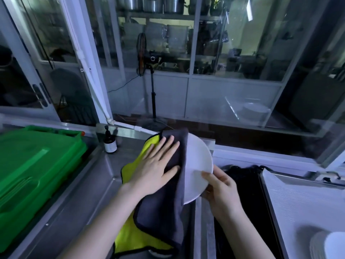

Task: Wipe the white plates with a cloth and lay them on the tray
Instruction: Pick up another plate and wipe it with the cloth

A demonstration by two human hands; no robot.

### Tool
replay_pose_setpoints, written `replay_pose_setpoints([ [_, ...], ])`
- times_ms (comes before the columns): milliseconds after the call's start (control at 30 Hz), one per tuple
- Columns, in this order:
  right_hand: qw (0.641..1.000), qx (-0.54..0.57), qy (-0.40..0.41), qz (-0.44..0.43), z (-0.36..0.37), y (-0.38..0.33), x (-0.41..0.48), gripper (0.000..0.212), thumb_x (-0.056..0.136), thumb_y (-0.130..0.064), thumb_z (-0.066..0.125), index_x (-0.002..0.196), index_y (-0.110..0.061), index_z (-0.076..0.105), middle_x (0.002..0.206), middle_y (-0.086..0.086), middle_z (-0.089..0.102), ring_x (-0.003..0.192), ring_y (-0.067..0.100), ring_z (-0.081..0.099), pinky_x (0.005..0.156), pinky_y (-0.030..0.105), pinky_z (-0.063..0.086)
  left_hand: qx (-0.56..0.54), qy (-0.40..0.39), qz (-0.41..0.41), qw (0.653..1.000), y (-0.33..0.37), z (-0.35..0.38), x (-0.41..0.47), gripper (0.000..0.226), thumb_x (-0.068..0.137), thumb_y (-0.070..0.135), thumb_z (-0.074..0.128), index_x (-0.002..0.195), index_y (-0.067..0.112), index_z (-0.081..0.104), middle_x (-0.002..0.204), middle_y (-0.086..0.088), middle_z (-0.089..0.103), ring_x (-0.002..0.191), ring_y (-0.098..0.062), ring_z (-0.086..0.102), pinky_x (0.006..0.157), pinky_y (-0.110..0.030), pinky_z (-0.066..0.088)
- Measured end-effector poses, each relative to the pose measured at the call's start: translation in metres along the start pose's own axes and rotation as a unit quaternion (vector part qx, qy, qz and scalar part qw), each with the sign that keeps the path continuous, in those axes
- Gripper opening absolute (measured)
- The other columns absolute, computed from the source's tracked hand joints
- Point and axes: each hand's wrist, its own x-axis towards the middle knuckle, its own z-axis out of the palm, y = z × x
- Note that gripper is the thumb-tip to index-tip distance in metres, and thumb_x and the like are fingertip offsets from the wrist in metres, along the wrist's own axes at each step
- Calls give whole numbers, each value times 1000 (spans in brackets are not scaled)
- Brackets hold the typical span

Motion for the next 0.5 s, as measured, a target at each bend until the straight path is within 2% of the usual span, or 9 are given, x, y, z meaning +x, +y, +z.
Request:
replay_pose_setpoints([
  [67, 1000, -3, 10, -12, -5, -8, 6, 32, 93, 2, 54, 105, -14, 78, 90, 11, 74, 73, 22, 66, 57, 31, 56, -6, 3, -4, 1000, 2, -1, -12, 66, 99, 52, 31, 157, 28, 11, 164, 5, -10, 151, -16, -13, 124, -40, 1],
  [167, 1000, 12, 8, -14, -4, -10, 10, 29, 94, 1, 53, 107, -10, 76, 91, 14, 74, 74, 22, 68, 58, 31, 57, -19, -2, 2, 1000, 23, 6, -28, 66, 94, 52, 17, 157, 34, 7, 164, 9, -13, 151, -15, -16, 124, -41, 0],
  [233, 1000, 7, -9, -11, 1, -3, 9, 28, 95, 3, 52, 106, -7, 75, 93, 18, 74, 76, 26, 68, 61, 34, 56, -14, 10, 21, 1000, 39, 12, -26, 64, 95, 46, 18, 157, 35, 3, 164, 11, -14, 151, -15, -17, 123, -42, 0],
  [300, 999, -23, -22, -6, 5, 8, 5, 27, 95, 2, 52, 102, -8, 76, 88, 20, 70, 79, 28, 61, 69, 38, 48, -11, 22, 49, 998, 47, 11, -16, 64, 95, 39, 21, 157, 32, 5, 165, 10, -10, 152, -16, -12, 123, -44, 4],
  [367, 999, -39, -30, 5, 3, 15, 2, 25, 95, 1, 53, 96, -7, 77, 82, 18, 66, 79, 28, 56, 70, 38, 43, 8, 16, 87, 996, 42, 8, -4, 64, 96, 40, 22, 157, 32, 6, 165, 11, -7, 152, -15, -8, 123, -45, 6],
  [433, 999, -27, -39, 16, -3, 14, 1, 24, 94, 1, 54, 100, -6, 77, 87, 20, 71, 79, 30, 62, 70, 37, 48, 27, 7, 112, 993, 31, 5, 5, 63, 97, 47, 22, 156, 35, 4, 165, 13, -9, 152, -13, -9, 123, -42, 3],
  [500, 999, -27, -45, 8, -10, 7, 1, 29, 92, 0, 55, 109, -12, 76, 98, 18, 75, 82, 29, 69, 70, 38, 55, 28, 2, 90, 996, 17, 3, 9, 64, 97, 52, 19, 157, 35, 3, 164, 13, -12, 151, -12, -13, 124, -41, 1],
])
